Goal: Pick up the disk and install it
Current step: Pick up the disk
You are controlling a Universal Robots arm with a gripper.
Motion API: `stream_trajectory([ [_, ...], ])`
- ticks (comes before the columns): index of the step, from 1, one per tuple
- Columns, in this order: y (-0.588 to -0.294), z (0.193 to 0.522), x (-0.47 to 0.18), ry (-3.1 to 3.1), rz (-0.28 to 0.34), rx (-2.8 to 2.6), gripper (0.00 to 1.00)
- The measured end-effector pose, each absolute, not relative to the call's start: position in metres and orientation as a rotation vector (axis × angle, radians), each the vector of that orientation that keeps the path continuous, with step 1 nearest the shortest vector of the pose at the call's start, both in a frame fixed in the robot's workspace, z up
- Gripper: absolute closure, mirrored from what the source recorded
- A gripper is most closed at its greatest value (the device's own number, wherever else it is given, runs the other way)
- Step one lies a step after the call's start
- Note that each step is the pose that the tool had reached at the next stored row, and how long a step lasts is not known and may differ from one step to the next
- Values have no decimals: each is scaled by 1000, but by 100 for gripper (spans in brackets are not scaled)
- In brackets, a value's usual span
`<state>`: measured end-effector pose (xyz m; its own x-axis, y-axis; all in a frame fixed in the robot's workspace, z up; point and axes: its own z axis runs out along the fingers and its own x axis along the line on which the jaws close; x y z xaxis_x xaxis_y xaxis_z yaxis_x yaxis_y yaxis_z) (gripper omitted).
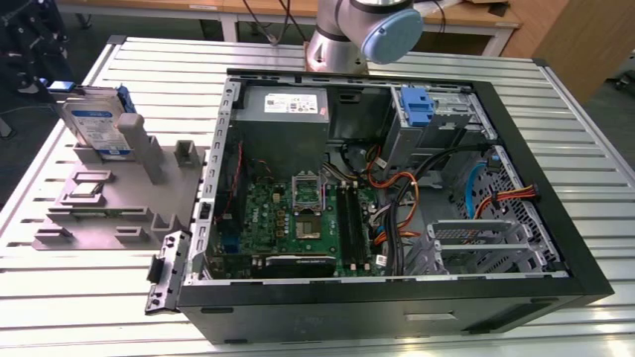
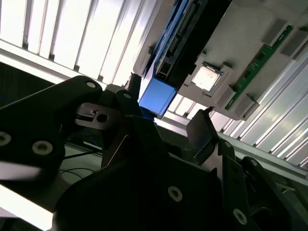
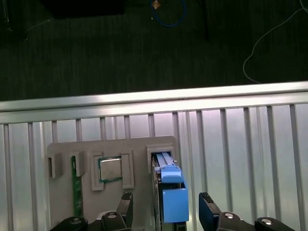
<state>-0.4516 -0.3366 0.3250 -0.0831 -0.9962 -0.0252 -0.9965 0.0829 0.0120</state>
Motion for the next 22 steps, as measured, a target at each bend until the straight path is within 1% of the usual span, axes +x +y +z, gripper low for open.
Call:
stream_trajectory([
  [7, -336, 312, -455, 2296, 49, -2120, 35],
  [22, -336, 309, -453, 2296, 50, -2120, 35],
])
